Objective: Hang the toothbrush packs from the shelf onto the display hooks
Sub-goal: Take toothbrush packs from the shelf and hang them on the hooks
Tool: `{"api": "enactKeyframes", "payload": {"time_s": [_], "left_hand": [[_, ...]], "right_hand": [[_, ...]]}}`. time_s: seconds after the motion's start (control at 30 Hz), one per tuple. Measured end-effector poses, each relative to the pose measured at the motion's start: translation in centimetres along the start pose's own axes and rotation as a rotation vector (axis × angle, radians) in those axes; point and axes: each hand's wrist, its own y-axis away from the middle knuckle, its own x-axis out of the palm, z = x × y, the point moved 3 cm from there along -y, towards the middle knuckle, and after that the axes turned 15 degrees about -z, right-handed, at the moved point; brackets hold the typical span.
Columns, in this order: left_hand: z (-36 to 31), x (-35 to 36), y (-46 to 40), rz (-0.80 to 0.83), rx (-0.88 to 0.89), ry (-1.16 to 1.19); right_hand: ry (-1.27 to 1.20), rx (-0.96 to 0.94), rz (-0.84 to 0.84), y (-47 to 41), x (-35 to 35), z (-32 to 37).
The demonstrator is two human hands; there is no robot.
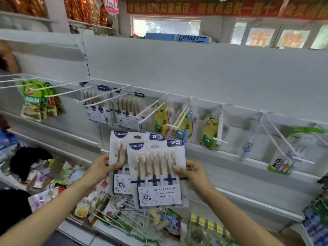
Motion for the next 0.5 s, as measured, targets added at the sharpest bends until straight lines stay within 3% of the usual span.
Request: {"api": "enactKeyframes", "payload": {"time_s": [0.5], "left_hand": [[2.9,-18.9,-15.8,-0.059,0.032,0.071]], "right_hand": [[-0.017,-0.11,-0.097,-6.2,21.6,-0.1]]}}
